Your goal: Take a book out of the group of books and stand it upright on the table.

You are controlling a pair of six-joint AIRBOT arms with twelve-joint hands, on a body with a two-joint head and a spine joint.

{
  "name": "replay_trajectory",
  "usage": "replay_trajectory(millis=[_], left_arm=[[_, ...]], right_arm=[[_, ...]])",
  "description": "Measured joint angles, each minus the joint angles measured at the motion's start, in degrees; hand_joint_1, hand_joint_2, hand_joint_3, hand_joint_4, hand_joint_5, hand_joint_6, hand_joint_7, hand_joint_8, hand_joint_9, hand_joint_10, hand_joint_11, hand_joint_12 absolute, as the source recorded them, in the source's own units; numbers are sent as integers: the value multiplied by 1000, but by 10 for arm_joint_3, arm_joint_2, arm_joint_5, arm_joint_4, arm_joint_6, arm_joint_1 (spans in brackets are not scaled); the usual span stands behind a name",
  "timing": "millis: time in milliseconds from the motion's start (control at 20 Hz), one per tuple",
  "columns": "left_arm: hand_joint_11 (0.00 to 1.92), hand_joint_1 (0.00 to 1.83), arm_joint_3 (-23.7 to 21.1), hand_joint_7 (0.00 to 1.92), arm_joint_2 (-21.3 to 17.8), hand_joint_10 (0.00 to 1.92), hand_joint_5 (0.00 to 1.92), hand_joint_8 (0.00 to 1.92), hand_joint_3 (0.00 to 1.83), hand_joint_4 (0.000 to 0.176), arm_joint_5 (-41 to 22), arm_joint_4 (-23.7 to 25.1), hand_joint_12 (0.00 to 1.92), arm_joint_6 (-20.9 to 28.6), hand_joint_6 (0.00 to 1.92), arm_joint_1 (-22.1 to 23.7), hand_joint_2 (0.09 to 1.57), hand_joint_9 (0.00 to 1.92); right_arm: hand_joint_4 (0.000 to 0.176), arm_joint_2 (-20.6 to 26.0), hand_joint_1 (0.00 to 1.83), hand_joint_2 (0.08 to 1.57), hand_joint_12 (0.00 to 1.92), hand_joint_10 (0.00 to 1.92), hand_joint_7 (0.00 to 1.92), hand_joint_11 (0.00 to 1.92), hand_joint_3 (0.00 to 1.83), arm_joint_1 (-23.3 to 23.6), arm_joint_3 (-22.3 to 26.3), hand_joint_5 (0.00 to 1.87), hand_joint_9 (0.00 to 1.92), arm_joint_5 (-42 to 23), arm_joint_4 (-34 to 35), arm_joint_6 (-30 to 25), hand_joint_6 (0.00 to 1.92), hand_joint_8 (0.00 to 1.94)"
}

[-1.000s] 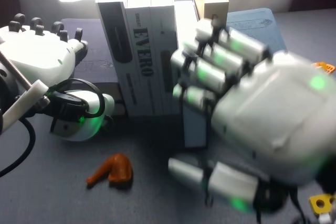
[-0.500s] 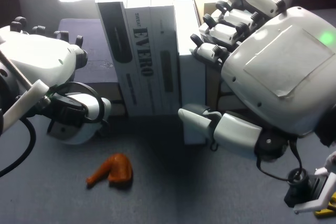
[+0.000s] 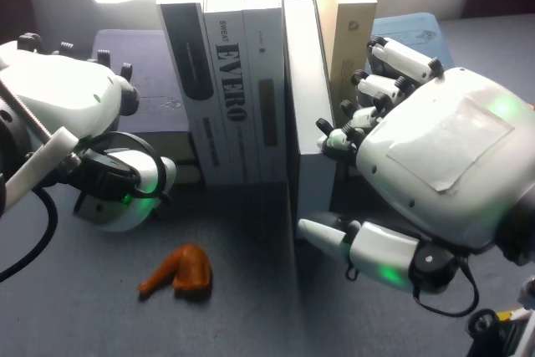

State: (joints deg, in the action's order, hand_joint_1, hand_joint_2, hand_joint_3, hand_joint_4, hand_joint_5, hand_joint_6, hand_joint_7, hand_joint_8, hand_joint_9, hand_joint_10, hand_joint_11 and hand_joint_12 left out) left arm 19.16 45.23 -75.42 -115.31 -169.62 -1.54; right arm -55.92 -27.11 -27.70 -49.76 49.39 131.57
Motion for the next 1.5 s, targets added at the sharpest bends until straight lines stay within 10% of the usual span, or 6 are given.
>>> replay_trajectory(millis=[600, 1500], left_arm=[[0, 240, 0, 343, 0, 8, 303, 0, 0, 0, -1, 0, 859, 0, 2, 1, 1376, 312], [0, 217, 1, 373, 0, 7, 304, 4, 0, 0, -2, 2, 879, -3, 3, 6, 1381, 318]], right_arm=[[0, 78, 71, 1236, 1792, 1206, 667, 11, 0, 55, 74, 784, 339, -2, 75, 47, 211, 572], [0, 184, 46, 1234, 1846, 1254, 647, 17, 0, 120, 50, 714, 349, 111, 126, 19, 307, 611]])
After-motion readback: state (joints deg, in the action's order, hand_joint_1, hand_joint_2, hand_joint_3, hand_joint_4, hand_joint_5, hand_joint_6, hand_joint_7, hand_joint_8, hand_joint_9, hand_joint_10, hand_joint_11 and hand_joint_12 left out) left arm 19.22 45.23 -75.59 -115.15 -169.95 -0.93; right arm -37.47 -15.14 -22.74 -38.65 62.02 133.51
